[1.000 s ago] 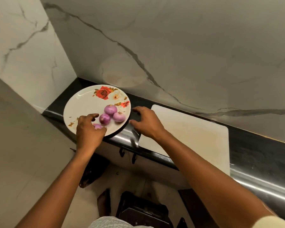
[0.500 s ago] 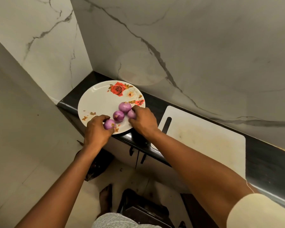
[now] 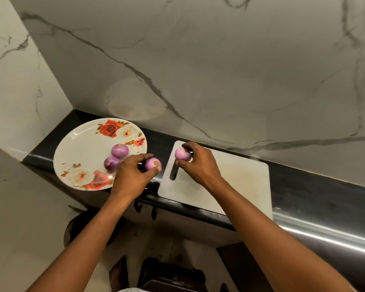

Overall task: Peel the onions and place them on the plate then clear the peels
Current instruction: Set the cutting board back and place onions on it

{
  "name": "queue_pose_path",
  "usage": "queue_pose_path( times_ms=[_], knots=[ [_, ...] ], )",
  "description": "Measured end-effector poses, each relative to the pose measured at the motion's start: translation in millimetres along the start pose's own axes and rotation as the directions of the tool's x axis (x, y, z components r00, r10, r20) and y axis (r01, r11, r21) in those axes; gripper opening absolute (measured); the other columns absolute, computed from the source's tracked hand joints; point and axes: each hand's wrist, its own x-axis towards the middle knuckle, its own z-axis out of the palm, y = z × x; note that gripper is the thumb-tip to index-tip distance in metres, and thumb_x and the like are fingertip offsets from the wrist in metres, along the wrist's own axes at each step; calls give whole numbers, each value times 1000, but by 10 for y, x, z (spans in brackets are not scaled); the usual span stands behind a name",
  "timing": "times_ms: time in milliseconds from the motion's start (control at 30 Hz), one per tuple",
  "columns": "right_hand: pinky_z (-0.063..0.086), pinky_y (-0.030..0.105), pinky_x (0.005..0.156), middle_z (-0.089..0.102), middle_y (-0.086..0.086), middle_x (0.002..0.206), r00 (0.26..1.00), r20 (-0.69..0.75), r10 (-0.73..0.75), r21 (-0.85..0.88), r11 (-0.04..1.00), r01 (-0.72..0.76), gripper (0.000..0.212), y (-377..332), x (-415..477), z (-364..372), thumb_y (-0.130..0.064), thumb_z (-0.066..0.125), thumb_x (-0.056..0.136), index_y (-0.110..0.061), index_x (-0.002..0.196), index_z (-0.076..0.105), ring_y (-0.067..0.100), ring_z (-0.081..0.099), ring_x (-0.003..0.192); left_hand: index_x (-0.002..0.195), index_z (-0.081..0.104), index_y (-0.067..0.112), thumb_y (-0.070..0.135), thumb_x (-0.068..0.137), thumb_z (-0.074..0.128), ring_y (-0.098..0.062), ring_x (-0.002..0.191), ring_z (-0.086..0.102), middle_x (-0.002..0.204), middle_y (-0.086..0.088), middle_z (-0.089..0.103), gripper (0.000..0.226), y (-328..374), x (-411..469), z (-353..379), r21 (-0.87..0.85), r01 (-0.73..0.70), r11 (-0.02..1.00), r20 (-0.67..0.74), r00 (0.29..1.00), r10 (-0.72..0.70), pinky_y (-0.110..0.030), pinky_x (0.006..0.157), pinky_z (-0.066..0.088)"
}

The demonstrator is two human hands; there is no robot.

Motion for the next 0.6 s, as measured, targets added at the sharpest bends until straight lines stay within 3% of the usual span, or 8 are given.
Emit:
queue_pose_path(
  times_ms=[167,233,300,367,600],
  knots=[
    [52,29,89,72,3,129,996,-37,81,-26,996,-82,53,450,-206,-262,-26,84,85,-19,134,66,23,67,112,120,78,20,33,80,91,-7,90,72,112,5,77,44,181,161,597,-31,33,999,114,993,-30,-17,74,59],
    [51,28,87,73,3,126,992,-46,120,-33,992,-122,50,607,-279,-324,-24,82,83,-19,131,68,24,68,110,120,78,19,37,79,91,-9,91,73,118,5,76,47,228,213,811,-32,44,999,168,985,-38,-28,82,63],
    [52,30,87,73,3,126,987,-49,156,-42,987,-158,49,735,-336,-349,-25,81,83,-19,130,68,24,68,110,122,77,16,38,80,90,-11,97,70,117,6,75,49,269,262,992,-15,55,998,200,979,-51,-30,89,59],
    [53,31,87,72,2,127,981,-60,183,-50,981,-186,49,836,-379,-350,-28,79,84,-21,131,67,25,68,112,123,76,14,37,82,89,-13,99,68,113,3,75,49,309,311,1141,19,57,998,217,974,-59,-26,88,53],
    [54,32,89,70,-2,135,981,-65,183,-53,981,-187,52,969,-433,-322,-40,76,90,-25,138,63,22,67,117,120,77,11,45,86,85,-19,93,72,109,-5,78,48,329,361,1396,91,30,995,202,978,-47,-29,83,57]
  ],
)
